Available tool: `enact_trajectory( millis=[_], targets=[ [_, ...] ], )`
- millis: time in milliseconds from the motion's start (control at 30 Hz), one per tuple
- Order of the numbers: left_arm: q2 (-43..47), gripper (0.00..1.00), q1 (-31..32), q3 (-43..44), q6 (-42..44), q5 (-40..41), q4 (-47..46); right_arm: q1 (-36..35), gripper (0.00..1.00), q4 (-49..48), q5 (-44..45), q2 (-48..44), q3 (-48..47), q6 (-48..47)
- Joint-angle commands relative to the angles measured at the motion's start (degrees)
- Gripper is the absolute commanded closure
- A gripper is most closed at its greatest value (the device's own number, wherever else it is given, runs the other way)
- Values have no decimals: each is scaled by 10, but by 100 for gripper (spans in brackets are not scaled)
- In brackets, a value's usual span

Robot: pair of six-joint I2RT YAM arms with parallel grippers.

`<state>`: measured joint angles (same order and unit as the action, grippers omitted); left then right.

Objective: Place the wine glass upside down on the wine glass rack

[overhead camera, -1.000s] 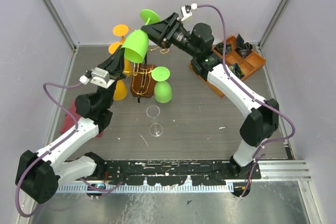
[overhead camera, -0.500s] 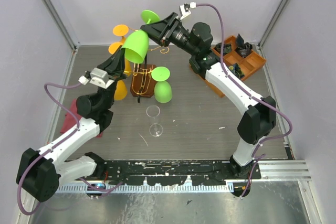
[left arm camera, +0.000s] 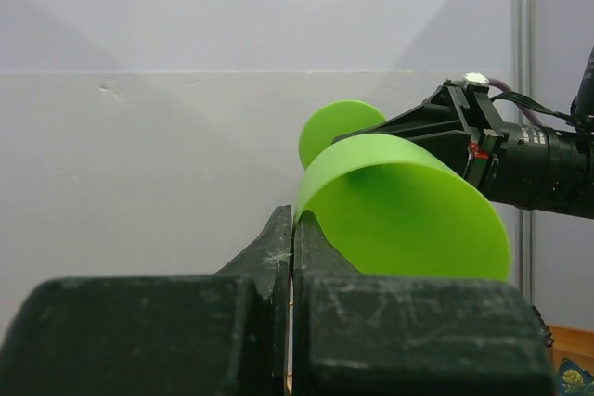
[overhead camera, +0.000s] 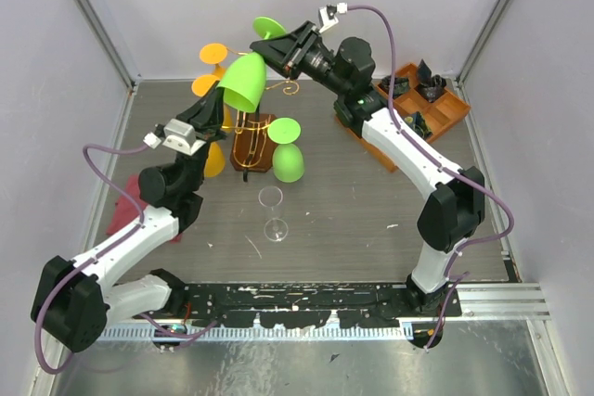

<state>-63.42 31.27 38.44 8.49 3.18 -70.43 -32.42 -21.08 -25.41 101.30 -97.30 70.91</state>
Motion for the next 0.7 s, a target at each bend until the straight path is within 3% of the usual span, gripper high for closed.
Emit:
enact_trajectory(
  millis=[0, 133, 667],
  targets=[
    [-4, 100, 6, 11, 5, 6, -18, -11, 72, 4, -22, -10, -27, -32],
    [-10, 100, 24, 21, 37, 11, 16, -11, 72, 20, -20, -7, -40, -46],
    [-51, 100, 82, 35, 48, 23, 10, -17, 71, 49, -12, -1, -62, -75]
  ],
)
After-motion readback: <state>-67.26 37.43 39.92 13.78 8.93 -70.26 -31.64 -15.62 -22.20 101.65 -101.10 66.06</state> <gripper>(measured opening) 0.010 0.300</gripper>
